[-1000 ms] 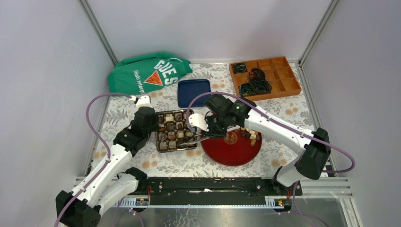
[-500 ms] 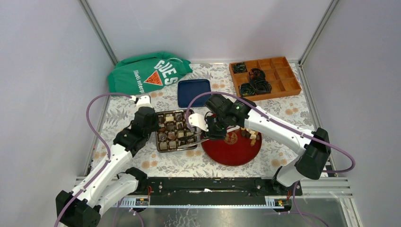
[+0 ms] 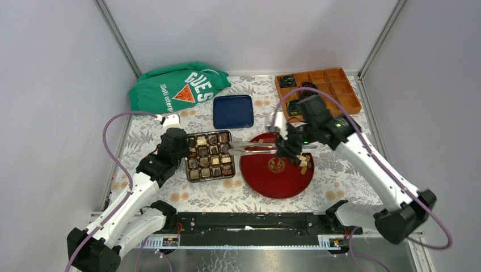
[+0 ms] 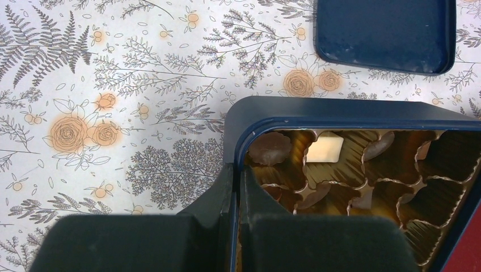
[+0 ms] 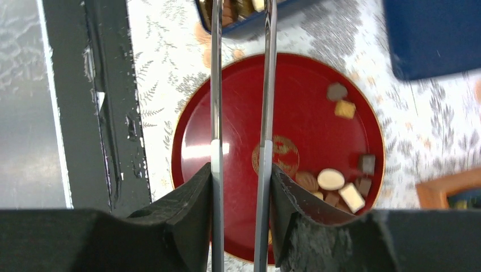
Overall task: Pack the chocolate
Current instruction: Place the fake chocolate in the packing box, then pick up the fake chocolate from the plate.
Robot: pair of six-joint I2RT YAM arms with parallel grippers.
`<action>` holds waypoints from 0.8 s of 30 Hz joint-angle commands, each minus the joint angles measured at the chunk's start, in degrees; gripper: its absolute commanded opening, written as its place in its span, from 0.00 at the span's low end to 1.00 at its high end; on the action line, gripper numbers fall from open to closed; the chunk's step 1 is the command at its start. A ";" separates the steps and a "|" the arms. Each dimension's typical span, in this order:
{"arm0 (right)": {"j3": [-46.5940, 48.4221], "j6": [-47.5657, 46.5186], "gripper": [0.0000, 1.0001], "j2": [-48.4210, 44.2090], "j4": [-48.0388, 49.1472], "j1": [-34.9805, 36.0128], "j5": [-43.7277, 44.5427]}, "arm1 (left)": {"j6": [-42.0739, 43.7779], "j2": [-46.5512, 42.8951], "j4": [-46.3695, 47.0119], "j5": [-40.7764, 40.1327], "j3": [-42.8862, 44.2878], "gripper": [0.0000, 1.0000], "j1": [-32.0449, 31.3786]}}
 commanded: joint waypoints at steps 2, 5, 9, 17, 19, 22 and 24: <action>-8.46 3.56 0.43 -7.97 4.00 -15.68 -10.71 | -2.14 -0.82 5.51 0.59 0.85 0.00 -0.29; -14.31 4.34 0.43 -12.46 7.49 -22.16 -9.98 | -2.89 0.66 4.44 1.05 1.31 0.00 -0.29; -19.13 4.16 0.43 -13.53 9.38 -23.19 -2.09 | -3.29 2.97 3.34 2.13 1.83 0.00 -0.29; -21.11 5.86 0.43 -5.93 13.57 -23.15 5.09 | -3.56 4.11 2.00 1.62 2.14 0.00 -0.30; -20.38 6.45 0.43 -3.83 14.22 -23.15 6.20 | -3.58 4.05 1.96 1.51 2.10 0.00 -0.28; -19.89 6.99 0.44 -1.76 14.85 -23.08 6.89 | -3.78 4.10 1.97 1.39 2.16 0.00 -0.25; -19.80 7.20 0.44 -0.77 15.23 -23.07 6.96 | -3.93 4.18 1.96 1.60 2.22 0.00 -0.25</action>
